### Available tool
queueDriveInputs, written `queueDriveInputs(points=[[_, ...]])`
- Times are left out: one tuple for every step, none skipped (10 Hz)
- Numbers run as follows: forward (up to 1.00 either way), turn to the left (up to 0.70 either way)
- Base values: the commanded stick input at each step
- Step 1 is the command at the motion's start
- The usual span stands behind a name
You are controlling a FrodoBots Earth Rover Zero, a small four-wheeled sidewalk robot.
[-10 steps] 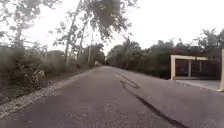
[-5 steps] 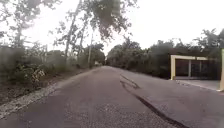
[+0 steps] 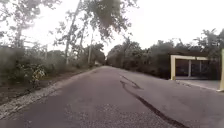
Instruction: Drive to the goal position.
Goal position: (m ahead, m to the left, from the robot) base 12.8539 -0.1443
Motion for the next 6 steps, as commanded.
queueDriveInputs(points=[[0.85,0.00],[0.85,0.00],[0.85,0.00],[0.85,0.00],[0.85,0.00],[0.85,0.00]])
